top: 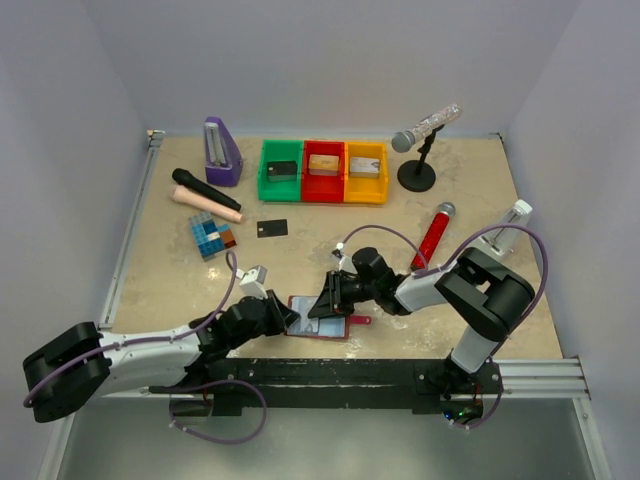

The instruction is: Take the credit cards out of the card holder

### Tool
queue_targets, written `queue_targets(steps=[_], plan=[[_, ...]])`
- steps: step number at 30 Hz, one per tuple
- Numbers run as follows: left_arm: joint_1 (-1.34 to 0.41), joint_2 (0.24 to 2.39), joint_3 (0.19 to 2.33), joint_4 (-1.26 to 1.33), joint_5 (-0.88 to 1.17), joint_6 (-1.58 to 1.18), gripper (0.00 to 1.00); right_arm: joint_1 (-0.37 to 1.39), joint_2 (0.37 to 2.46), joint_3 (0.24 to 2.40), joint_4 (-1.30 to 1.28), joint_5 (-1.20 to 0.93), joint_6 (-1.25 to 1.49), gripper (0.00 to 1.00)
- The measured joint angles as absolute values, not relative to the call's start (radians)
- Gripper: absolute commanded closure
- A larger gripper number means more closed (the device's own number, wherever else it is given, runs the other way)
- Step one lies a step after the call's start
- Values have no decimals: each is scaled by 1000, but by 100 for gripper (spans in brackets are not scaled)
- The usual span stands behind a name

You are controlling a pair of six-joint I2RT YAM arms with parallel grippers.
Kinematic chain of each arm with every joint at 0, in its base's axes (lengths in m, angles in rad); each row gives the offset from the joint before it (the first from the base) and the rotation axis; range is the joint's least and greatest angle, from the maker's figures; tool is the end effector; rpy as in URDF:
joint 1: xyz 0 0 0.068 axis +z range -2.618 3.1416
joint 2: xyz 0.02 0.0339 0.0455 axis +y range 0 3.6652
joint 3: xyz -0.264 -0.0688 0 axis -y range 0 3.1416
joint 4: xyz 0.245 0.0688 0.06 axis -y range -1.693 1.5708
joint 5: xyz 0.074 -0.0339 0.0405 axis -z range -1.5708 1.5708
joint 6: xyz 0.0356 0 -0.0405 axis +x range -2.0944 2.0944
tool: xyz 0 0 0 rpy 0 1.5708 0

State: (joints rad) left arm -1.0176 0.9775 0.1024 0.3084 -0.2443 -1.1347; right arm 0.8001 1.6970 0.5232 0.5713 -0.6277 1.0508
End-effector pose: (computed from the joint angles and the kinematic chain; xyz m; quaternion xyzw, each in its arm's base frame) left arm 0.0951 -0.1376 0.1245 -0.1094 0.8651 -0.3697 0.3207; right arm 0.1856 0.2212 0.1144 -0.0373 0.8532 0.5180 0.0480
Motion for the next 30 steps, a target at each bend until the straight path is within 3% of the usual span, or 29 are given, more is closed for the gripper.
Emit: queue_targets(steps=[4,13,30], plan=[[-1018,941,100,266,-252,-1138,82,800,1697,523,580,-633,1055,76],[-1018,939,94,255,-265,-1146,100,801,1686,523,592,-643,1057,76],[-1018,953,83,282,-278,-1184,100,800,1645,523,563,-640,1053,74]])
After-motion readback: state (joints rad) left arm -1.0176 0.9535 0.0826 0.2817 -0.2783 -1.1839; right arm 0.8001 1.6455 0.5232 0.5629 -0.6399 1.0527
